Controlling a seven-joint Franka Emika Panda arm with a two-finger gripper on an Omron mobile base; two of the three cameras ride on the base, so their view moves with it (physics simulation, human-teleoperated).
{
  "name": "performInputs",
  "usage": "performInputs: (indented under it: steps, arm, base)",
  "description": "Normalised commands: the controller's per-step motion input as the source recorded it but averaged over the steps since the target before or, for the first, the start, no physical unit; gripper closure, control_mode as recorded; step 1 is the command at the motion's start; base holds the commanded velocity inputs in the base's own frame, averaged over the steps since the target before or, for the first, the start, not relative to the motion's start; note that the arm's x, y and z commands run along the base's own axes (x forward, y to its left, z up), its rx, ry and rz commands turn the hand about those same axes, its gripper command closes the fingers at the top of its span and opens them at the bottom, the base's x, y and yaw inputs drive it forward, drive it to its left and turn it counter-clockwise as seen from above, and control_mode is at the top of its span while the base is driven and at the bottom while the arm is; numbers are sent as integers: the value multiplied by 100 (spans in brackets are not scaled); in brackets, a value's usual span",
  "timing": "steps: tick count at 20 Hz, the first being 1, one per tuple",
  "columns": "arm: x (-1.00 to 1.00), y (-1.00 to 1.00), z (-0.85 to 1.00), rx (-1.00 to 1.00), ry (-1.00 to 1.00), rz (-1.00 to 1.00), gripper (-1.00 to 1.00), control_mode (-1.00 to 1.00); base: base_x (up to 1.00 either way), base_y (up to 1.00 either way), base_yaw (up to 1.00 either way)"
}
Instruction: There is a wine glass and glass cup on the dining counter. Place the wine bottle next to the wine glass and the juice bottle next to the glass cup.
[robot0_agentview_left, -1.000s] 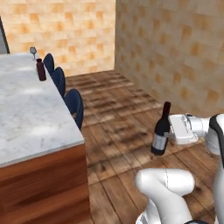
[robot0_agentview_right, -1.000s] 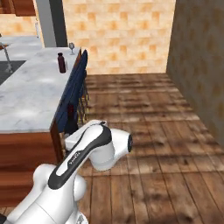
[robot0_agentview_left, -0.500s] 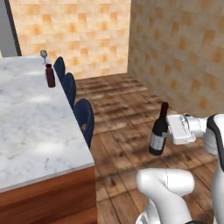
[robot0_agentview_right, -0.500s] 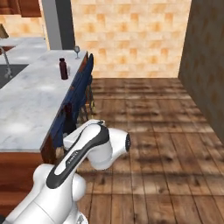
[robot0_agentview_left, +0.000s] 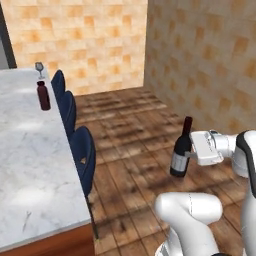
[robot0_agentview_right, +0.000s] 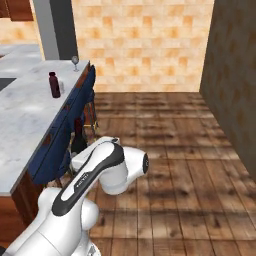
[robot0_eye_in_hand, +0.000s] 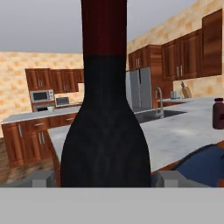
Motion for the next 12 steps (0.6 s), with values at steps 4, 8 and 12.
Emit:
performInputs:
  steps: [4,8,12]
  arm:
    - [0,0,0,0,0,0,100,100]
    - [0,0,0,0,0,0,100,100]
    - [0,0,0,0,0,0,100,100]
  base:
    - [67,-32,6]
    - [65,-30,11]
    - [64,-29,13]
